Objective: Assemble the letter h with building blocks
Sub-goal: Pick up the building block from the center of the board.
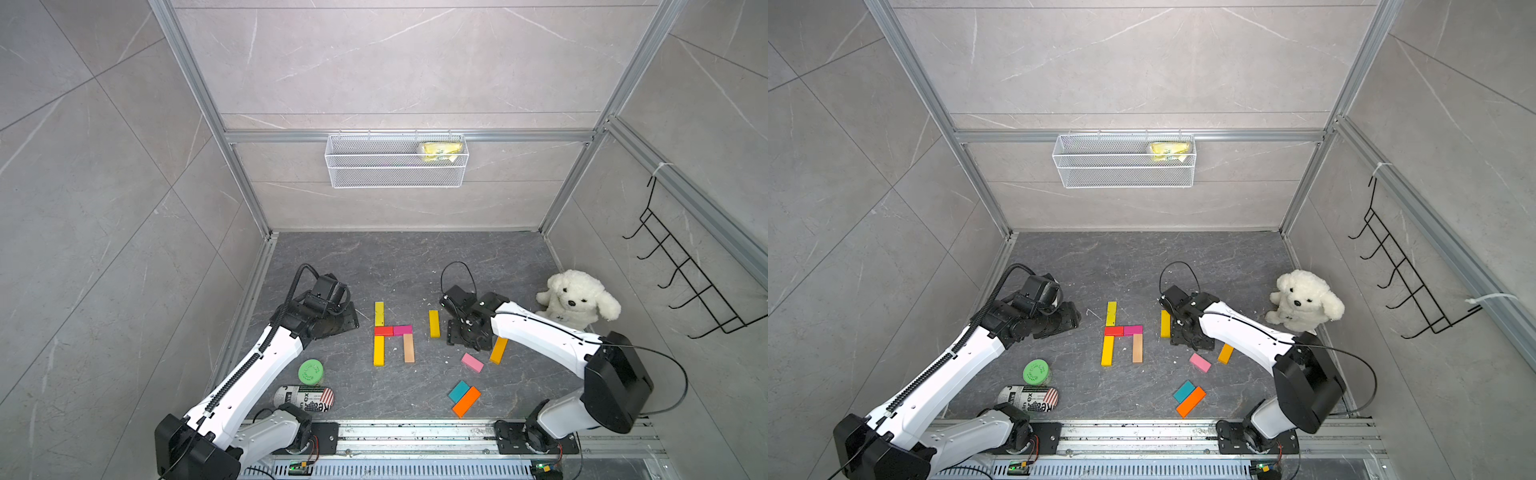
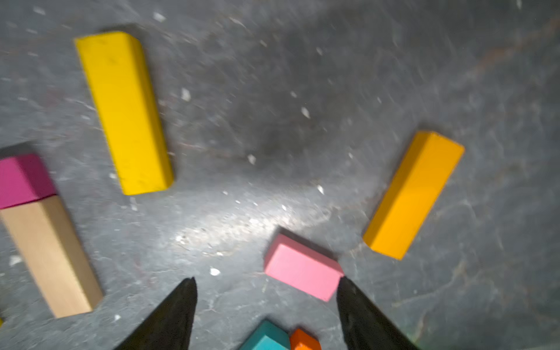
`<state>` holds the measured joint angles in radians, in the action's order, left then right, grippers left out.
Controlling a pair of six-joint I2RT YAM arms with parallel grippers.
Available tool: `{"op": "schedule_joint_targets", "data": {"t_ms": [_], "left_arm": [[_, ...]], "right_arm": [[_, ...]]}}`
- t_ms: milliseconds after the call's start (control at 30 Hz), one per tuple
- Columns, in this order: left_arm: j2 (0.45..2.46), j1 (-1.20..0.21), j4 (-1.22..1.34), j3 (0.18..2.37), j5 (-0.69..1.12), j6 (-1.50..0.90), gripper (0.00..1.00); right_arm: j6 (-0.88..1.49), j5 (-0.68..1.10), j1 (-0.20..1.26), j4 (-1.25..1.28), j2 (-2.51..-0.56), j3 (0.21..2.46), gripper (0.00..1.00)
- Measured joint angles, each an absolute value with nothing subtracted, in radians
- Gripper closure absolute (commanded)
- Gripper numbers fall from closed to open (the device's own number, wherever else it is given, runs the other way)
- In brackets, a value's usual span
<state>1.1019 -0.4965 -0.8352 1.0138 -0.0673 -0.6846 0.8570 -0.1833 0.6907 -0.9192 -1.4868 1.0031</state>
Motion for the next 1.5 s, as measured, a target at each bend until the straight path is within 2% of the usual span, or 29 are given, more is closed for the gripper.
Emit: {"op": "schedule_joint_targets", "data": {"t_ms": [67, 200, 567, 767, 833, 1000, 1033, 1233, 1500], "left_arm": [[1.102, -0.496, -0.833, 1.014, -0.065, -0.685, 0.37], [1.102, -0.496, -0.827, 1.014, -0.045, -0.685, 0.37], [1.1, -0.496, -0.824, 1.008, -0.041, -0.685, 0.36], [1.1, -0.496, -0.822, 0.998, -0.041, -0.685, 0.36], [1.1, -0.496, -0.821, 0.998, -0.041, -0.685, 0.36], [1.1, -0.496, -0.82, 0.997, -0.042, -0.685, 0.37], [1.1, -0.496, -0.818, 0.996, -0.042, -0.685, 0.36], [1.1, -0.496, -0.814, 0.989, -0.042, -0.685, 0.37], [1.101, -0.496, -0.805, 0.989, -0.043, -0.693, 0.37]], "right_arm": [[0.903, -0.181, 0.691, -0.924, -1.459, 0.93, 0.14], [0.984, -0.15, 0.691, -0.908, -1.431, 0.834, 0.12], [1.113, -0.101, 0.691, -0.791, -1.452, 0.819, 0.13], [1.137, -0.101, 0.68, -0.759, -1.481, 0.791, 0.2], [1.131, -0.1, 0.673, -0.743, -1.492, 0.775, 0.26], [1.073, -0.089, 0.665, -0.693, -1.502, 0.768, 0.5], [1.053, -0.089, 0.664, -0.691, -1.502, 0.768, 0.52], [0.87, -0.076, 0.675, -0.684, -1.503, 0.781, 0.53], [0.726, -0.08, 0.751, -0.716, -1.622, 1.009, 0.53]]}}
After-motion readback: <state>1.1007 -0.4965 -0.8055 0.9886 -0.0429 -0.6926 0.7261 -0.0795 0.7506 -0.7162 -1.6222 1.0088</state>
